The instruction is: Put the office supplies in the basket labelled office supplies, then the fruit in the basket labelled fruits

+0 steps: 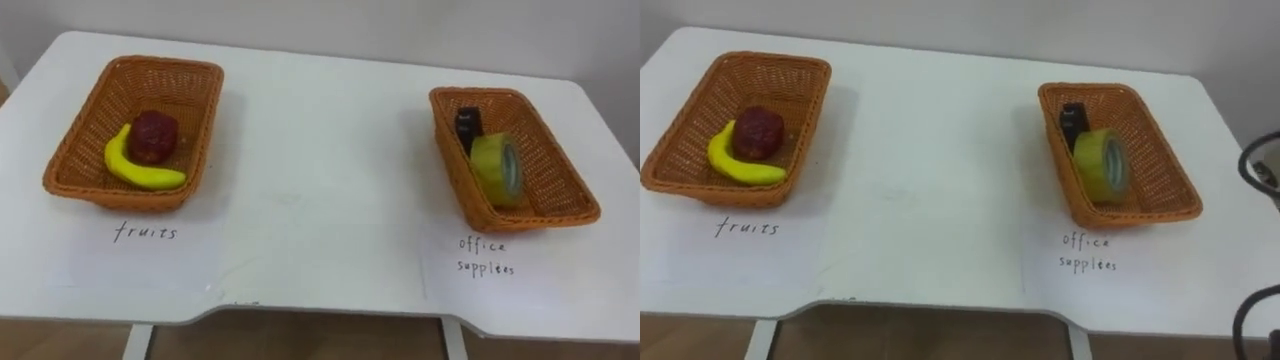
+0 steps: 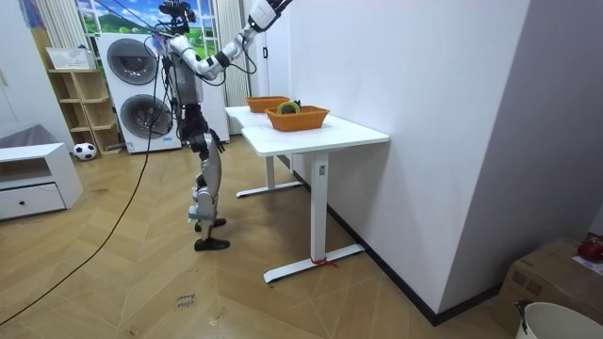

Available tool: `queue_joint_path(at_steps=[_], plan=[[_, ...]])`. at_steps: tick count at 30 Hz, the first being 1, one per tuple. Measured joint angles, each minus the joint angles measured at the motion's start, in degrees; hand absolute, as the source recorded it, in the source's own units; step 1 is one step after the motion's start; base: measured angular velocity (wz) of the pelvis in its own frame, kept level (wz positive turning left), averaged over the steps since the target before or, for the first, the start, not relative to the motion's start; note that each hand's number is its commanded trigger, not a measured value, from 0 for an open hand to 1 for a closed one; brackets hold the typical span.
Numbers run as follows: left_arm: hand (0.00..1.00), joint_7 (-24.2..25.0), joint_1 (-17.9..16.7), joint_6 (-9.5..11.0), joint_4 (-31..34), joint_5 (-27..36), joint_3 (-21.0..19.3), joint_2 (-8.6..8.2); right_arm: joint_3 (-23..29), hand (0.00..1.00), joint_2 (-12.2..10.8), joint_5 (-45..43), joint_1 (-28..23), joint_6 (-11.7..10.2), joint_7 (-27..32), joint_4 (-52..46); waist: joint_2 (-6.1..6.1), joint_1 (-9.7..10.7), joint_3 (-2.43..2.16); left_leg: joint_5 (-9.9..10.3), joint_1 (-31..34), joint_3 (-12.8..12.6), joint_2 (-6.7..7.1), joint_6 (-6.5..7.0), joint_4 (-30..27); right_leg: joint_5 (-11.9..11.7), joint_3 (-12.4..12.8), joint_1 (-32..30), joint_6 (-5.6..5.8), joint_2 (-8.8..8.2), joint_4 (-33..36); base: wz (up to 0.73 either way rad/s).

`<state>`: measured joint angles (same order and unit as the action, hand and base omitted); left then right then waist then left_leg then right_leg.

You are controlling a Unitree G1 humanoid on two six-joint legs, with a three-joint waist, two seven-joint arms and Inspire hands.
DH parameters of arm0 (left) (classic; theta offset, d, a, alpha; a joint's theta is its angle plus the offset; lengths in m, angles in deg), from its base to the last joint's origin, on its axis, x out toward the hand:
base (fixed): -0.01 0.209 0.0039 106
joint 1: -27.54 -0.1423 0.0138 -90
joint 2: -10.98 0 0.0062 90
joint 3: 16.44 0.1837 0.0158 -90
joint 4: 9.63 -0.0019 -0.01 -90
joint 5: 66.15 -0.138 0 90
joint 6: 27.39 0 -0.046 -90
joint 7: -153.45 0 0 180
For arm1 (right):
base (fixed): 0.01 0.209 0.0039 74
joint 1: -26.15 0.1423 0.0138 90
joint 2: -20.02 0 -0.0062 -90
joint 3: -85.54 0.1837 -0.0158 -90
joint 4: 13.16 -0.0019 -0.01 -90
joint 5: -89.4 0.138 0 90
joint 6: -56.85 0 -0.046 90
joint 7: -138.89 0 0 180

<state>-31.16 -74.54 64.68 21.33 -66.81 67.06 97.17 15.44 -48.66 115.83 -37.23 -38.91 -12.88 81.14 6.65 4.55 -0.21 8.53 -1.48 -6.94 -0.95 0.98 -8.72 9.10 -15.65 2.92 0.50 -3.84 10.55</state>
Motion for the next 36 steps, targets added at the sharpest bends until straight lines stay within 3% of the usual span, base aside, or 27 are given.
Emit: queue_joint_path(at_steps=[5,16,20,24,28,32,34,36], plan=[[0.00,-0.4,-0.4,0.1,-0.7,-0.1,-2.0,0.07,5.4,0.00,0.0,0.3,-4.6,-1.8,5.6,-0.1,-0.08,0.7,-0.03,0.2,-1.0,-1.1,-0.07,-0.31,0.5,0.0,1.3,0.1,0.00,0.57,-0.1,-0.15],[0.00,-1.1,-0.6,0.0,-0.7,-0.3,-2.3,0.05,11.6,0.00,-0.4,2.6,-18.5,-2.2,12.5,0.0,-0.17,2.7,-0.08,0.5,-1.0,-2.0,-0.36,-0.64,0.6,-0.1,1.7,0.0,-0.18,0.98,-0.9,-0.04],[0.00,-1.4,-0.7,0.0,-0.6,-0.2,-2.3,-0.03,14.5,0.00,-4.8,4.5,-23.0,-2.9,14.7,2.8,0.46,3.1,-0.15,0.5,-1.1,-2.2,-0.23,-0.64,0.9,-0.1,2.2,0.0,-0.17,1.05,-1.9,-0.02],[0.00,-1.4,-1.5,-0.2,-0.6,-0.1,-2.3,-0.02,16.8,0.00,-8.3,9.1,-23.7,-2.9,16.7,7.6,0.52,3.8,-0.13,0.5,-1.0,-2.5,-0.19,-0.61,1.0,-0.1,3.1,-0.1,-0.17,1.13,-1.8,-0.06],[0.00,-1.2,-0.9,-0.5,-0.6,0.0,-2.2,-0.19,17.3,0.00,-8.8,9.6,-23.7,-3.1,17.2,17.4,0.15,3.2,-0.05,0.7,-1.1,-2.6,-0.29,-0.68,1.0,-0.1,3.2,0.0,-0.17,1.25,-1.8,0.00],[0.00,-0.9,-0.6,-0.5,-0.6,0.6,-2.2,-1.10,17.3,0.00,-10.3,11.8,-24.9,-3.1,18.4,26.2,-1.28,3.1,0.08,0.8,-1.1,-2.6,-0.22,-0.65,1.2,0.0,3.2,0.0,-0.08,1.23,-1.9,0.00],[0.00,-0.9,-0.8,-0.5,-0.6,1.1,-2.2,-1.56,17.3,0.00,-11.1,11.9,-25.8,-3.1,18.6,29.4,-2.16,3.1,-0.19,0.8,-1.1,-2.6,-0.19,-0.65,1.3,0.0,3.3,0.0,0.01,1.19,-1.9,0.00],[0.00,-0.9,-1.0,-0.5,-0.5,1.1,-2.3,-1.82,17.3,0.00,-13.4,11.9,-27.7,-3.1,18.7,31.8,-2.69,3.1,-0.12,0.8,-1.2,-2.6,-0.16,-0.65,1.4,0.3,3.3,-0.1,-0.04,1.17,-1.8,0.00]])
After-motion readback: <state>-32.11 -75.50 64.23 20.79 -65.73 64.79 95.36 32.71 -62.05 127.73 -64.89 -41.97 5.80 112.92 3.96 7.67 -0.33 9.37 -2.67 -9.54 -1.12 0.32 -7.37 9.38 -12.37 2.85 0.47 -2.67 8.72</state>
